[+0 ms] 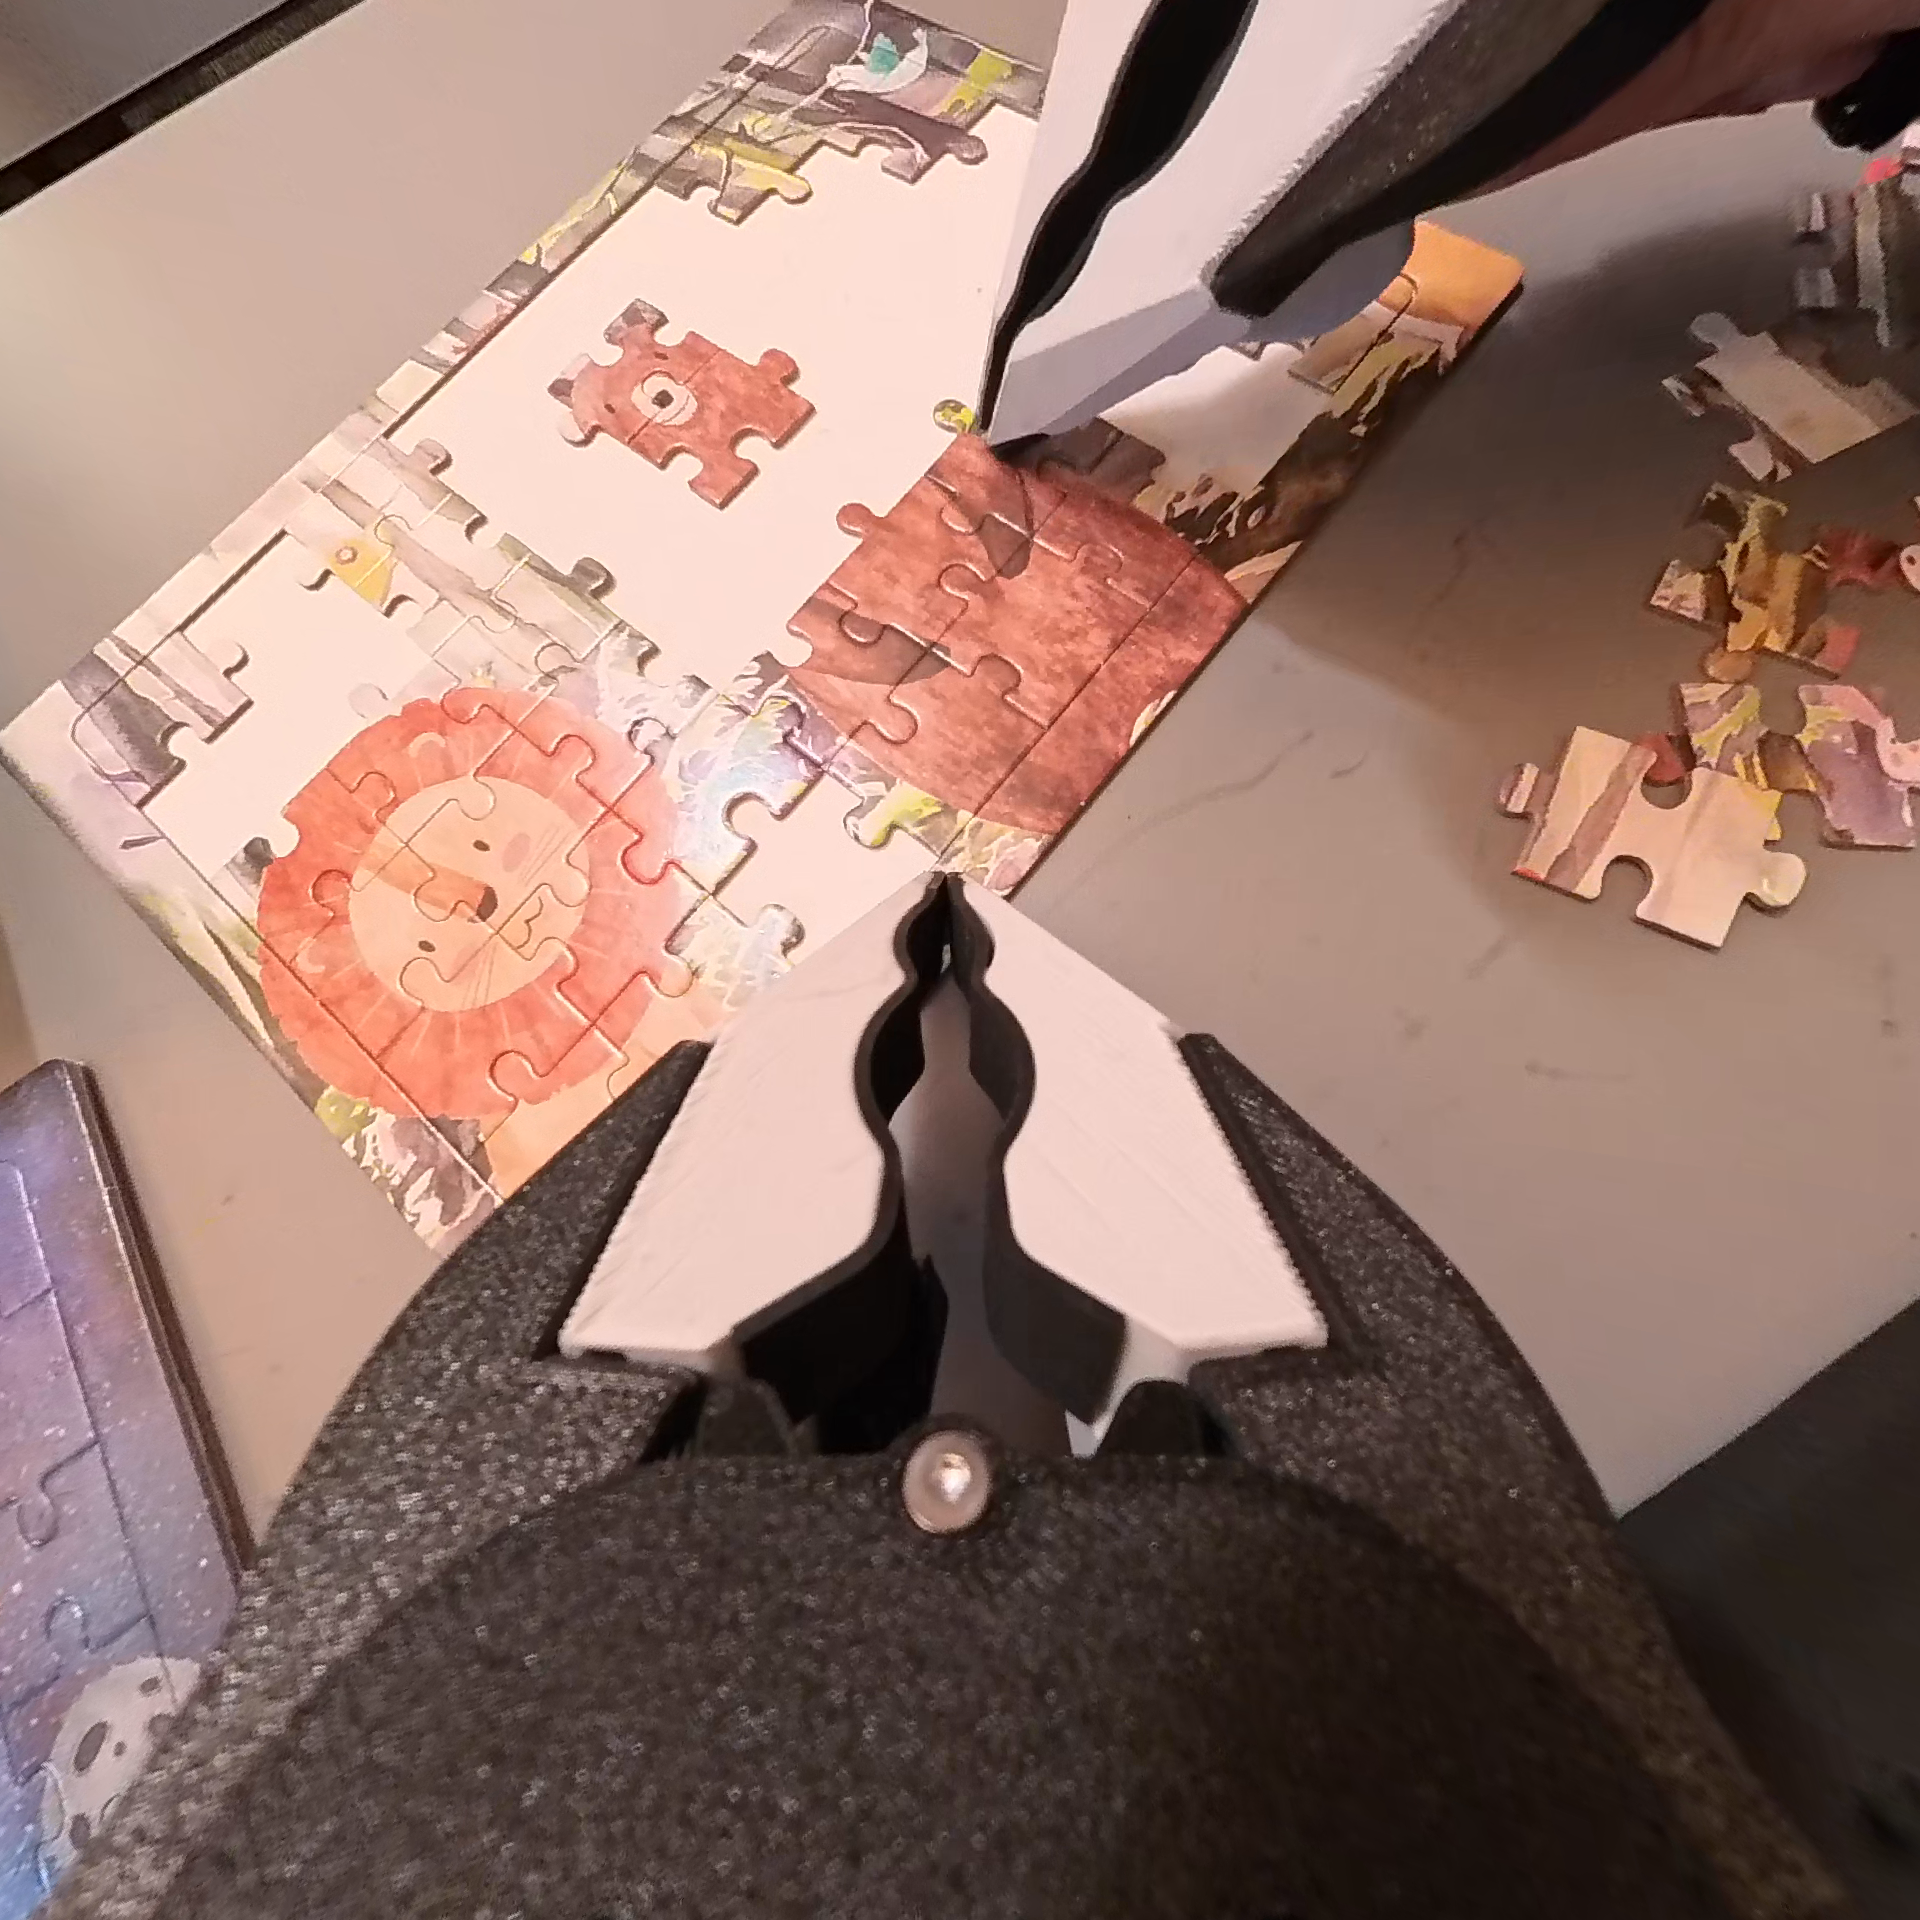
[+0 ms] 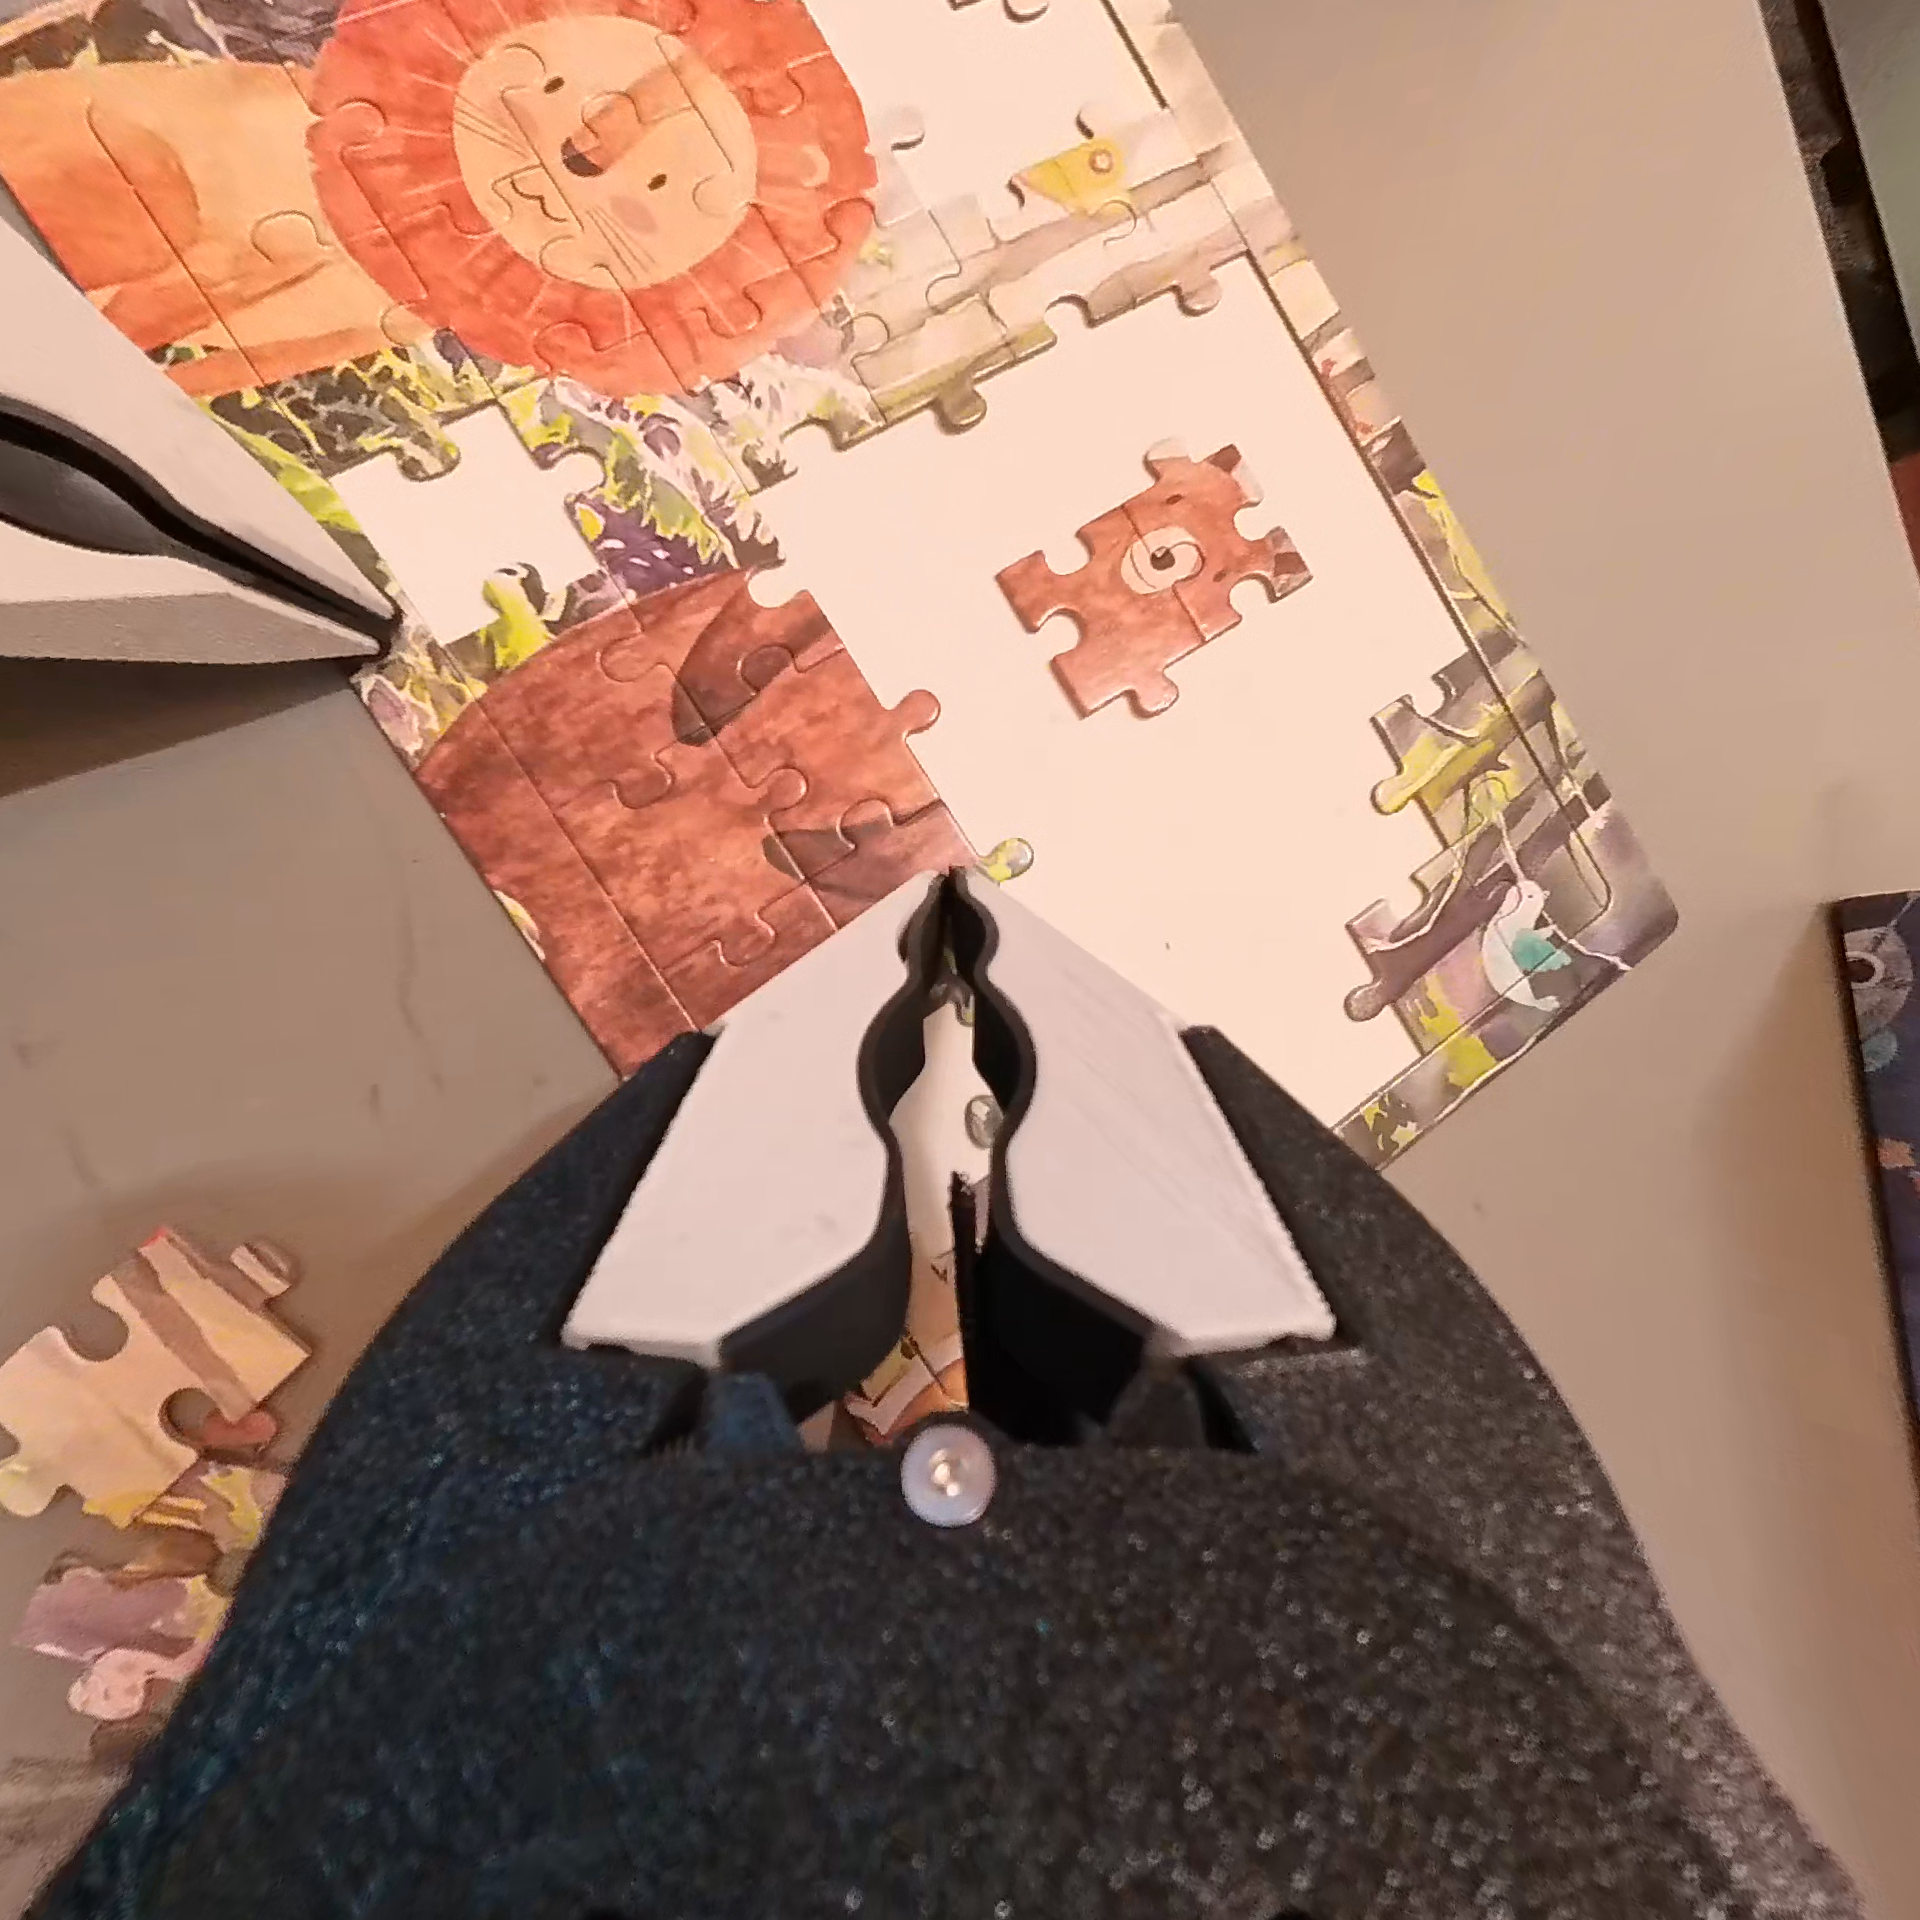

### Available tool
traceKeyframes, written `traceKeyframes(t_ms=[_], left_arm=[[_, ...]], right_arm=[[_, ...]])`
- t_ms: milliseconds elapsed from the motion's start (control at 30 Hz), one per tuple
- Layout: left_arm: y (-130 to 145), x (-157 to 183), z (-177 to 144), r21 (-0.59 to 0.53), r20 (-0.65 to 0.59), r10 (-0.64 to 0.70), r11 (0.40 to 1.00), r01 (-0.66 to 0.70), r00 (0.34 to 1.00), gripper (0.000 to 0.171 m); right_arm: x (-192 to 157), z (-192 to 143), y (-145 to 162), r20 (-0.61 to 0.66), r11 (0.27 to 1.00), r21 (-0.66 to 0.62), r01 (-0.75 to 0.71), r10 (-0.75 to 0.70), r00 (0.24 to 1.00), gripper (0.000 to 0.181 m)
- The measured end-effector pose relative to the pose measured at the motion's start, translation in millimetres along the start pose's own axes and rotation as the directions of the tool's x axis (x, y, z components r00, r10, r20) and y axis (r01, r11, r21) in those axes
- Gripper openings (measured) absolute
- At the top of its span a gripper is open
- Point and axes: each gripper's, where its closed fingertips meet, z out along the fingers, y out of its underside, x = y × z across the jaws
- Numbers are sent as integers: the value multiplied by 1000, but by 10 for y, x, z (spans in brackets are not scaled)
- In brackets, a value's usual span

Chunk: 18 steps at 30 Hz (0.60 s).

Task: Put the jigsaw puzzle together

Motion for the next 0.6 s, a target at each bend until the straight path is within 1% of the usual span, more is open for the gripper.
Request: traceKeyframes(t_ms=[67,167,233,367,400,467,533,600], left_arm=[[0,0,0,0,0,0,1000,0,1000,0],[0,0,0,0,0,0,1000,0,1000,0],[-1,0,1,0,-1,-1,1000,1,1000,0],[-1,0,1,0,-1,-1,1000,1,1000,0],[-1,0,1,0,-1,-1,1000,1,1000,0],[-1,0,1,0,-1,0,1000,0,1000,0],[-1,0,0,1,0,0,1000,0,1000,0],[0,0,0,1,0,1,1000,-1,1000,0]], right_arm=[[35,-50,-25,-16,1000,18,2,-2,1000,0],[150,-203,-135,-23,991,103,-82,84,996,0],[100,-224,-184,36,983,135,-127,123,992,0],[-70,-10,34,61,997,8,-73,72,996,1],[-74,-19,0,62,997,31,-76,74,995,0],[-54,-37,12,66,996,14,-92,91,994,0],[27,-110,-26,43,992,52,-113,111,993,0],[65,-187,-66,53,984,90,-152,147,988,0]])
